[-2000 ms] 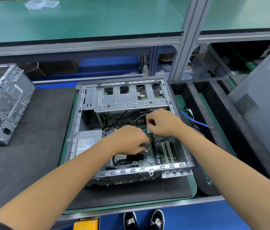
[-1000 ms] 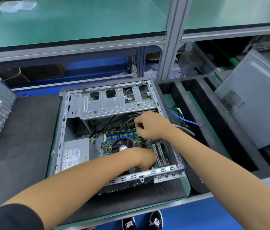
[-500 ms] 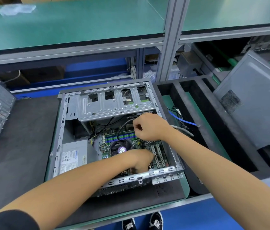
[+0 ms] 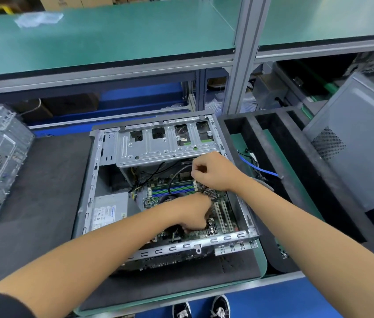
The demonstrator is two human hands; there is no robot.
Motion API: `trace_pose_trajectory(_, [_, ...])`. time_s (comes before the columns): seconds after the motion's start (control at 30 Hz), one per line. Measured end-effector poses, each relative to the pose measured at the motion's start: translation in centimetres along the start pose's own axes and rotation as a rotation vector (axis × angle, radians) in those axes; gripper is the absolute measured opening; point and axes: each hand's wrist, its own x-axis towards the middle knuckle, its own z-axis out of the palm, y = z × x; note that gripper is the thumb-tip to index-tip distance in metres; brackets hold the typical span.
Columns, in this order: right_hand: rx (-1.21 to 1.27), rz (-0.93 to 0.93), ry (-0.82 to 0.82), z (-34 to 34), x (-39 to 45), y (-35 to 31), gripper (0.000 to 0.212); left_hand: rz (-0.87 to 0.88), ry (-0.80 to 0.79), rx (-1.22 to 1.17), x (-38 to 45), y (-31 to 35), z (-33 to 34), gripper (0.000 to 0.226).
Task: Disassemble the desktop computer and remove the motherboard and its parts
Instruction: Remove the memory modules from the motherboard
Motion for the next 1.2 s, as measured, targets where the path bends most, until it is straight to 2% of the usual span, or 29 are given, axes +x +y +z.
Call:
trace_pose_trajectory(0.03, [-0.001, 0.008, 0.002, 0.1, 0.0, 0.1, 0.019, -0.006, -0.004, -0.021, -0.3, -0.3, 0.1, 0.010])
trace_pose_trajectory(0.17, [-0.052, 0.009, -0.035, 0.3, 0.3, 0.0, 0.020, -0.035, 0.043, -0.141, -1.2, -1.2, -0.9, 0.037])
trace_pose_trajectory(0.33, [-0.017, 0.029, 0.009, 0.2, 0.2, -0.2, 0.020, -0.055, 0.191, -0.218, -2.3, -2.7, -2.8, 0.035])
trace_pose_trajectory(0.47, [0.036, 0.039, 0.063, 0.1, 0.0, -0.2, 0.019, -0.062, 0.231, -0.462, -3.1, -3.7, -3.2, 0.044])
trace_pose_trajectory(0.53, [0.035, 0.045, 0.059, 0.2, 0.0, -0.2, 0.020, -0.062, 0.240, -0.513, -3.7, -4.2, -3.4, 0.036])
trace_pose_trajectory(0.63, [0.015, 0.053, 0.049, 0.2, 0.0, -0.3, 0.021, -0.074, 0.293, -0.554, -4.8, -5.0, -3.9, 0.013])
trace_pose_trajectory(0.77, [-0.018, 0.058, 0.039, 0.3, 0.0, -0.2, 0.023, -0.084, 0.375, -0.448, -6.8, -6.6, -5.4, 0.011])
trace_pose_trajectory(0.9, [-0.060, 0.064, 0.011, 0.4, 0.0, -0.2, 0.021, -0.258, 0.480, -0.148, -9.7, -9.0, -6.2, 0.014])
trace_pose_trajectory(0.97, [-0.077, 0.069, 0.010, 0.5, 0.0, -0.2, 0.020, -0.293, 0.401, -0.160, -11.4, -10.2, -6.2, 0.013])
trace_pose_trajectory(1.1, [-0.124, 0.069, -0.010, 0.6, 0.0, -0.2, 0.021, -0.247, 0.024, -0.204, -14.0, -11.0, -5.9, 0.007])
trace_pose_trajectory(1.2, [-0.151, 0.082, -0.037, 0.6, 0.0, -0.3, 0.020, -0.227, -0.070, -0.109, -14.3, -11.1, -4.6, 0.009])
